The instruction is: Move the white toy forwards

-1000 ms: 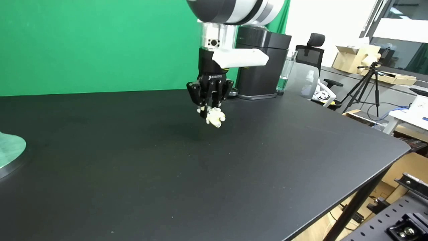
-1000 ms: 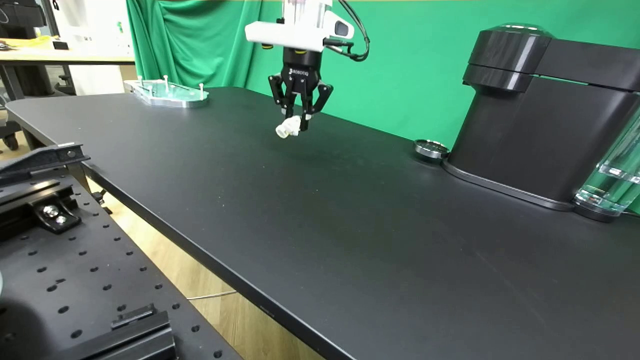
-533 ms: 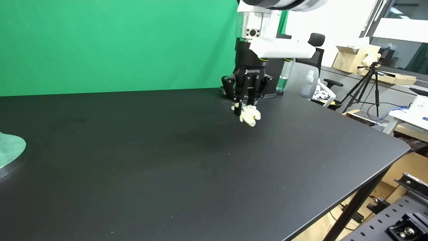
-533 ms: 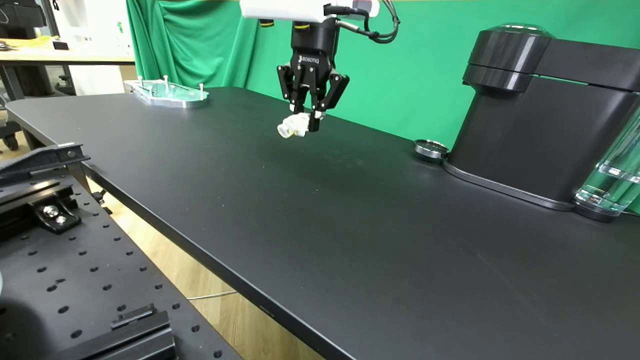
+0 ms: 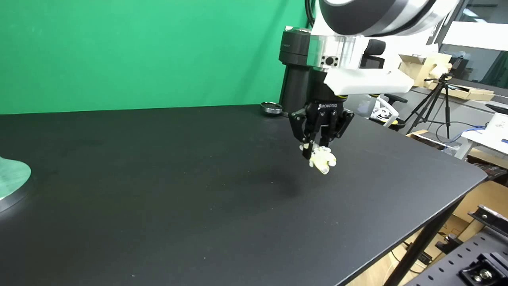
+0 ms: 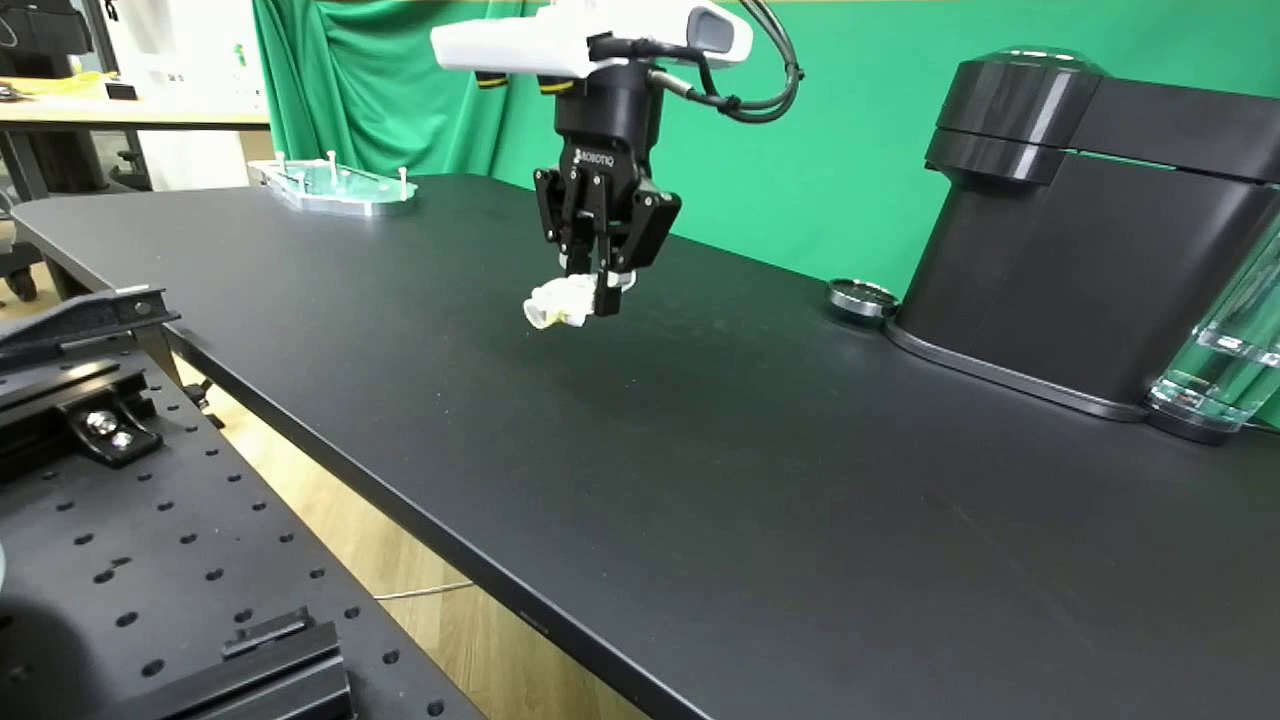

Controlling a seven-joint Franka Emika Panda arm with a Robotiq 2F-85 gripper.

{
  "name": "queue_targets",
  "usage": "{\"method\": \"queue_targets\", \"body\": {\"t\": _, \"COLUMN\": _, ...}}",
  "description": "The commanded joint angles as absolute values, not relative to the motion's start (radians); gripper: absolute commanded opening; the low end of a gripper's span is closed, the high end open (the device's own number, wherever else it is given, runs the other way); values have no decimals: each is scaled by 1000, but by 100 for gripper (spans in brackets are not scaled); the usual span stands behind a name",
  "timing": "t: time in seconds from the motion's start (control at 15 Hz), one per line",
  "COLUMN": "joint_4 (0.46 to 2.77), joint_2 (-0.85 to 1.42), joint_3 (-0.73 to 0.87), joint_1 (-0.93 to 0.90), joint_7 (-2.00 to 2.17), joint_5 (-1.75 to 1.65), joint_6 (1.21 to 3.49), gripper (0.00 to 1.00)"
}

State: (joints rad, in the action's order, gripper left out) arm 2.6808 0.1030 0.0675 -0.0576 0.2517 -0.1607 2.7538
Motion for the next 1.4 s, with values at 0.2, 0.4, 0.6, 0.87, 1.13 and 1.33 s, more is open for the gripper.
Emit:
{"method": "queue_targets", "body": {"t": 0.2, "joint_4": 2715, "joint_2": 161, "joint_3": 147, "joint_1": -67, "joint_7": 405, "joint_5": -289, "joint_6": 2877, "gripper": 61}}
{"method": "queue_targets", "body": {"t": 0.4, "joint_4": 2707, "joint_2": 178, "joint_3": 170, "joint_1": -78, "joint_7": 403, "joint_5": -271, "joint_6": 2888, "gripper": 76}}
{"method": "queue_targets", "body": {"t": 0.6, "joint_4": 2710, "joint_2": 165, "joint_3": 179, "joint_1": -89, "joint_7": 393, "joint_5": -260, "joint_6": 2887, "gripper": 96}}
{"method": "queue_targets", "body": {"t": 0.87, "joint_4": 2722, "joint_2": 106, "joint_3": 192, "joint_1": -119, "joint_7": 419, "joint_5": -295, "joint_6": 2874, "gripper": 100}}
{"method": "queue_targets", "body": {"t": 1.13, "joint_4": 2735, "joint_2": 11, "joint_3": 127, "joint_1": -103, "joint_7": 374, "joint_5": -230, "joint_6": 2818, "gripper": 100}}
{"method": "queue_targets", "body": {"t": 1.33, "joint_4": 2727, "joint_2": -47, "joint_3": 68, "joint_1": -85, "joint_7": 365, "joint_5": -136, "joint_6": 2723, "gripper": 100}}
